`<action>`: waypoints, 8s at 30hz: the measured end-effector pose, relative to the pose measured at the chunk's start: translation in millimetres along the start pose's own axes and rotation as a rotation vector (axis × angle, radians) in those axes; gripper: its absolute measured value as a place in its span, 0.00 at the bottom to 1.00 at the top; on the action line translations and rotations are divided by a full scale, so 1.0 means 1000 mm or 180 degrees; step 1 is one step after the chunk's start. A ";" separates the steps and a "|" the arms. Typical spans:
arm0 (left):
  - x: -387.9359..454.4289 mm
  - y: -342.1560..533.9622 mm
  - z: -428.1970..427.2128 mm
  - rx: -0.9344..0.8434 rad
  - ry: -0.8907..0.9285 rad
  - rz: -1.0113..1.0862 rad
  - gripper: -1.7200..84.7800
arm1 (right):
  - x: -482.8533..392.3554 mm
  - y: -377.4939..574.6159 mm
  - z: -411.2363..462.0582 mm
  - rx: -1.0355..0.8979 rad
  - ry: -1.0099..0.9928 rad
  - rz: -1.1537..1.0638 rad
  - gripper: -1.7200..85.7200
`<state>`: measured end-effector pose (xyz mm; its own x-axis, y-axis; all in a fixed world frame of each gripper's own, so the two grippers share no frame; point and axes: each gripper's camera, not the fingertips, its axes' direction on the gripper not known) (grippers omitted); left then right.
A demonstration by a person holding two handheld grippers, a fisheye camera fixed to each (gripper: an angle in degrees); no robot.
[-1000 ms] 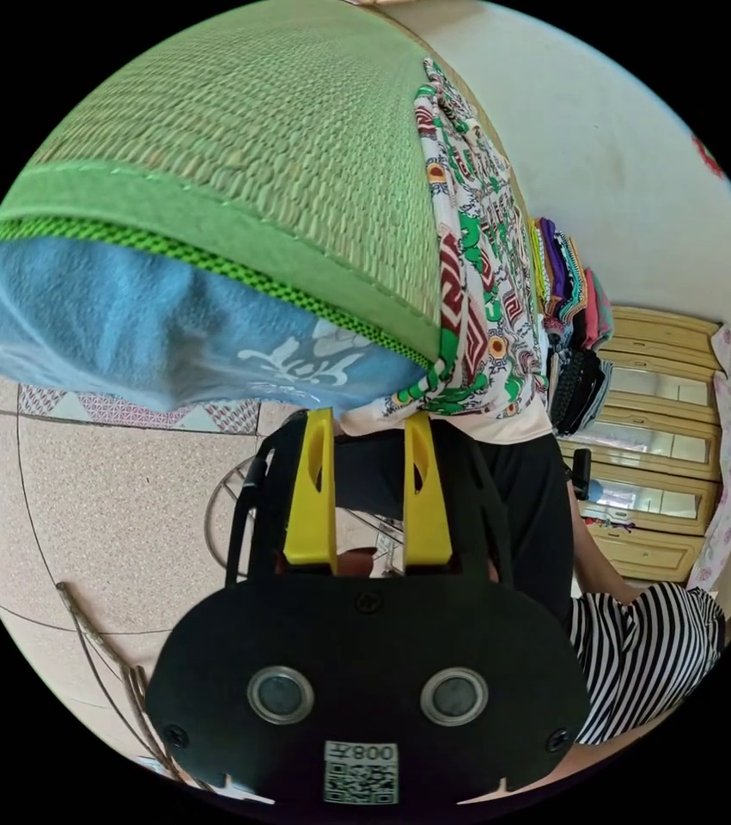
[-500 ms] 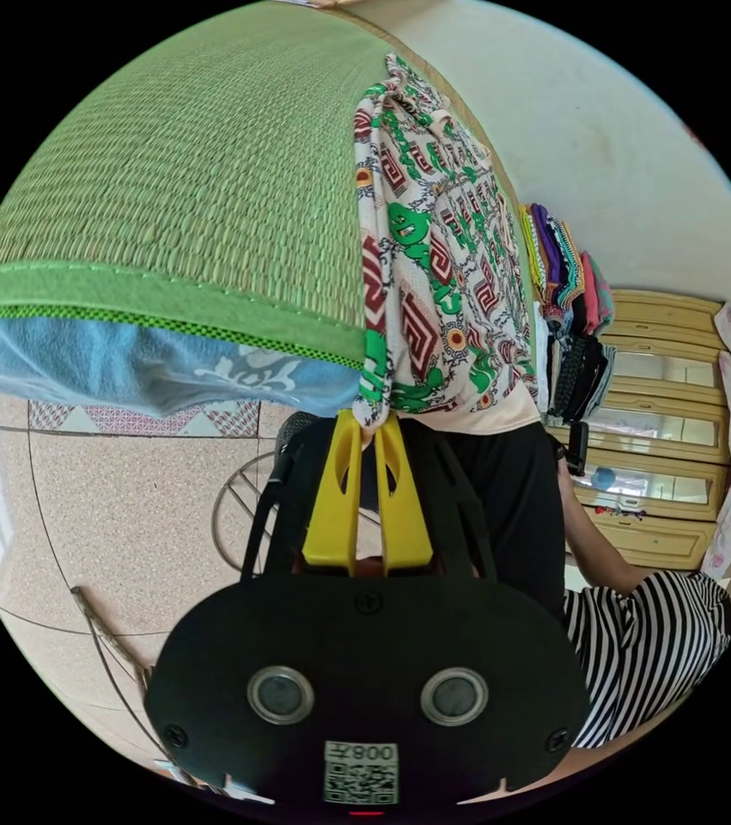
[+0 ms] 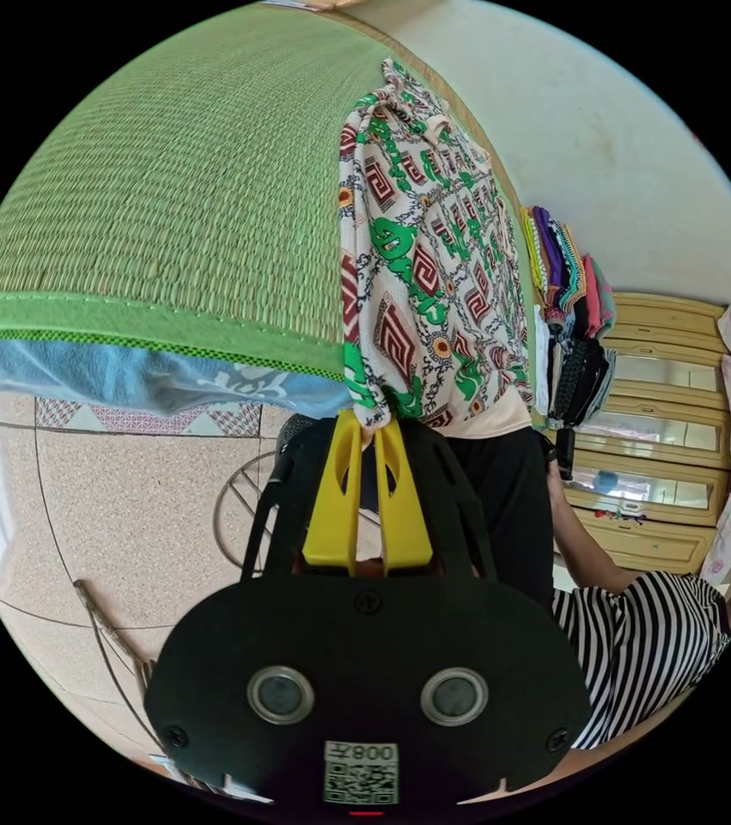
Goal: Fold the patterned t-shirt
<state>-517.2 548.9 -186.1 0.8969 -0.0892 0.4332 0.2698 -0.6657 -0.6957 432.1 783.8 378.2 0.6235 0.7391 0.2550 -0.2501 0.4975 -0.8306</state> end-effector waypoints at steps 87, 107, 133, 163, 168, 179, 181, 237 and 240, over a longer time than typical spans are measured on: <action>0.129 -0.187 -0.177 0.1030 0.0981 0.0292 0.05 | -0.155 -0.337 -0.105 -0.0355 -0.0795 -0.0594 0.03; 0.212 -0.248 -0.163 0.1352 0.0713 0.0100 0.06 | -0.183 -0.410 -0.013 0.0046 -0.0604 -0.0280 0.02; 0.516 -0.272 -0.004 0.0047 -0.2288 0.2297 0.07 | -0.410 -0.293 0.296 -0.0413 0.3028 -0.3279 0.09; 0.560 -0.282 -0.075 0.0727 -0.1986 0.1905 0.02 | -0.426 -0.362 0.279 -0.0001 0.2672 -0.2621 0.02; 0.532 -0.259 -0.074 0.0503 -0.1699 0.1809 0.02 | -0.402 -0.341 0.273 0.0100 0.2447 -0.2504 0.02; 0.522 -0.271 -0.090 0.0496 -0.2844 0.1763 0.02 | -0.366 -0.352 0.253 -0.0023 0.2295 -0.2260 0.02; 0.519 -0.268 -0.108 0.0688 -0.2810 0.1685 0.02 | -0.364 -0.350 0.239 0.0067 0.2235 -0.2265 0.02; 0.219 -0.056 -0.187 0.0237 -0.1209 0.0249 0.02 | -0.195 -0.168 0.026 0.0152 0.1596 -0.0616 0.08; 0.219 -0.051 -0.190 0.0305 -0.1285 0.0229 0.02 | -0.184 -0.172 0.021 0.0138 0.1488 -0.0489 0.09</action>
<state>-401.0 422.6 52.4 0.9748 0.1774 0.1356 0.2159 -0.5948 -0.7744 344.3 571.9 484.5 0.9187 0.3777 0.1151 -0.1537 0.6106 -0.7769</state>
